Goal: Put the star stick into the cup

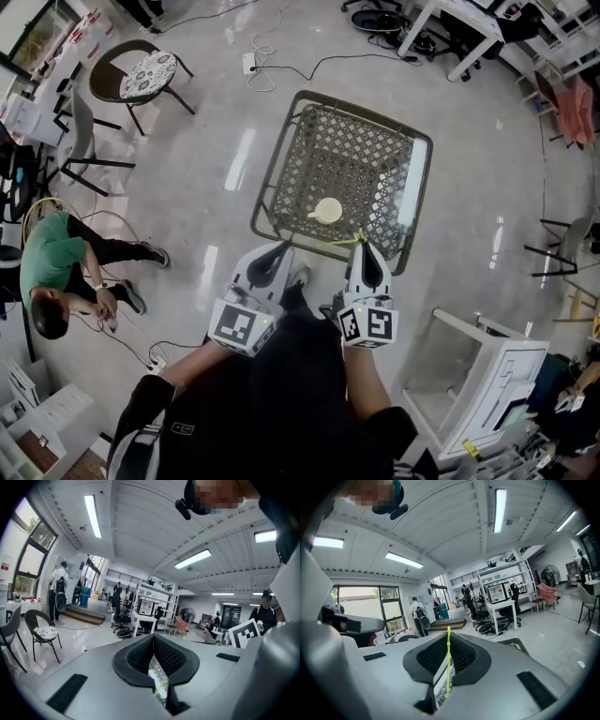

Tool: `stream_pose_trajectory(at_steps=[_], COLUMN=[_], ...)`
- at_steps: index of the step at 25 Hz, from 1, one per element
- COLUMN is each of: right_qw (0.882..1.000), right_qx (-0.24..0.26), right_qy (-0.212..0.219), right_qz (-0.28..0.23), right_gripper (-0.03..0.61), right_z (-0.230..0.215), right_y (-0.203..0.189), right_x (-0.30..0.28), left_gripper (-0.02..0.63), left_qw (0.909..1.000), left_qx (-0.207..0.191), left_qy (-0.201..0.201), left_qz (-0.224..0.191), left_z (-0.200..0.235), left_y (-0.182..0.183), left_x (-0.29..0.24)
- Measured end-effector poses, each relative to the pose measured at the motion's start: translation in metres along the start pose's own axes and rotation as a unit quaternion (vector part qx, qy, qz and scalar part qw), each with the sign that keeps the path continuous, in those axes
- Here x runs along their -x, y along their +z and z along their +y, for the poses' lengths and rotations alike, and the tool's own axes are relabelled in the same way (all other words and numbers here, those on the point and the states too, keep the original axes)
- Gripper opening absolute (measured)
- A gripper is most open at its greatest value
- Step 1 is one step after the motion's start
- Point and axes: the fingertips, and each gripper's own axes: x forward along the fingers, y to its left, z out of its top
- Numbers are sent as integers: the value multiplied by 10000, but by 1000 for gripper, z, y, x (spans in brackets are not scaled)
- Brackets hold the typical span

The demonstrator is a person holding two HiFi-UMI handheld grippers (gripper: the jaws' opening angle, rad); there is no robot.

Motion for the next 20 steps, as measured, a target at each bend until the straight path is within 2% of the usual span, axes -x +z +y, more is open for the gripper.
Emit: stream_pose_trajectory(at_steps=[5,13,20], right_qw=[9998,9982,9959], right_qx=[15,27,71], right_qy=[-123,-494,-730], right_qz=[125,327,537], right_gripper=[20,20,20], right_z=[-7,-19,-34], right_y=[-6,-27,-48], right_x=[-36,-88,-124], left_gripper=[17,17,17], left_qw=[9999,9992,9980], left_qx=[31,-51,-62], left_qy=[-59,-380,-621], left_qz=[-146,-71,58], left_z=[19,57,73], left_y=[17,30,29], left_x=[-23,-60,-85])
